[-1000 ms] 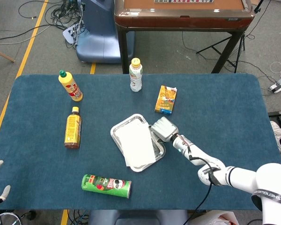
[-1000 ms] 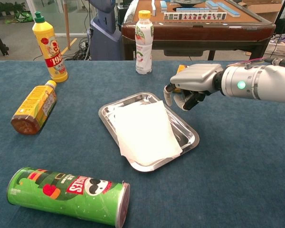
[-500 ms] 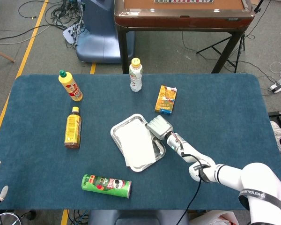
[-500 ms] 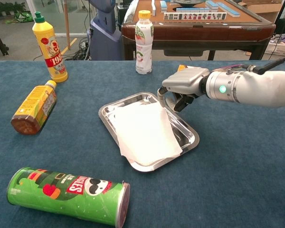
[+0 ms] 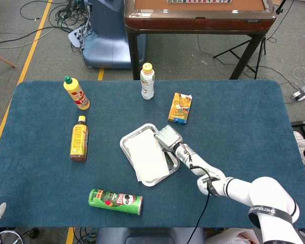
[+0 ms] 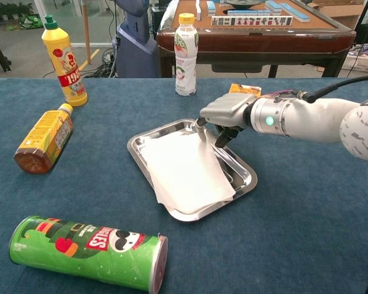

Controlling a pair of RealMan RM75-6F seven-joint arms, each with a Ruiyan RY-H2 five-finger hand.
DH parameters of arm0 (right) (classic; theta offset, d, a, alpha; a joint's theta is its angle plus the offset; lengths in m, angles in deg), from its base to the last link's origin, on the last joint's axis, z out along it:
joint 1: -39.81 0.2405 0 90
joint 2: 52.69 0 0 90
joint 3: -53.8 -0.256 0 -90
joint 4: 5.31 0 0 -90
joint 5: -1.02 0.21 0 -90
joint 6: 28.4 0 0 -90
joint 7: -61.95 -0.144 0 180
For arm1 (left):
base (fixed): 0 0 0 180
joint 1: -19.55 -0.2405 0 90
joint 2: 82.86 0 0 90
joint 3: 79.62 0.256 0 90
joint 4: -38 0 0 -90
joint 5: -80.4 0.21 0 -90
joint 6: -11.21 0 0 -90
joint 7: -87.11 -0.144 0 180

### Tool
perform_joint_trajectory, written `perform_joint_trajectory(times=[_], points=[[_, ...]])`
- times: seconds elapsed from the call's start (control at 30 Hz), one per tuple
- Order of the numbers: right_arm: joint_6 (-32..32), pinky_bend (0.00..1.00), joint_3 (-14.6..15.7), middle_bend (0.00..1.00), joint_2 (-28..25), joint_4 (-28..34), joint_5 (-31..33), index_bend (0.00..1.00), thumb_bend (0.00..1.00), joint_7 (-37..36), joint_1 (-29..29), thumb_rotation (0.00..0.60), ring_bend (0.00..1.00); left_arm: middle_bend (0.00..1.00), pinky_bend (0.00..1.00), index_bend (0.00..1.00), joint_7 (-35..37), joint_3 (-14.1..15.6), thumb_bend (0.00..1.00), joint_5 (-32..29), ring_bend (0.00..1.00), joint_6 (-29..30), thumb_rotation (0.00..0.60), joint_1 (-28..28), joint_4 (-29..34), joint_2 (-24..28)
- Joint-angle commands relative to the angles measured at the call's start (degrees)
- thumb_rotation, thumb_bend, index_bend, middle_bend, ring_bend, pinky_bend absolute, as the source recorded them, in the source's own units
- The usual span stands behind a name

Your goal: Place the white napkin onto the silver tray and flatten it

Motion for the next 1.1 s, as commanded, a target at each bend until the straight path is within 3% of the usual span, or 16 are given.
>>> perform_joint_trajectory(times=[0.03, 0.77, 1.1], points=[[-0.1, 1.00, -0.3, 1.00, 0.8, -0.9, 0.5, 0.38, 0.84, 0.5, 0.5, 0.399, 1.00, 0.15, 0.00, 0.17, 0.2, 0.0, 0.27, -0.2, 0.14, 0.0, 0.600, -0.1, -0.2, 0.0], [-1.5, 1.00, -1.8, 1.00, 7.0, -8.4, 0.6, 0.38, 0.84, -0.2, 3.9, 0.398, 1.00, 0.15, 0.00, 0.17, 1.9, -0.3, 0.27, -1.3, 0.14, 0.2, 0.600, -0.9, -1.6, 0.0], [0.7, 1.00, -2.2, 1.00, 7.4, -7.9, -2.9, 0.38, 0.84, -3.0, 3.9, 0.398, 1.00, 0.15, 0.00, 0.17, 2.2, -0.3, 0.27, -1.3, 0.14, 0.3, 0.600, -1.1, -1.9, -0.1]])
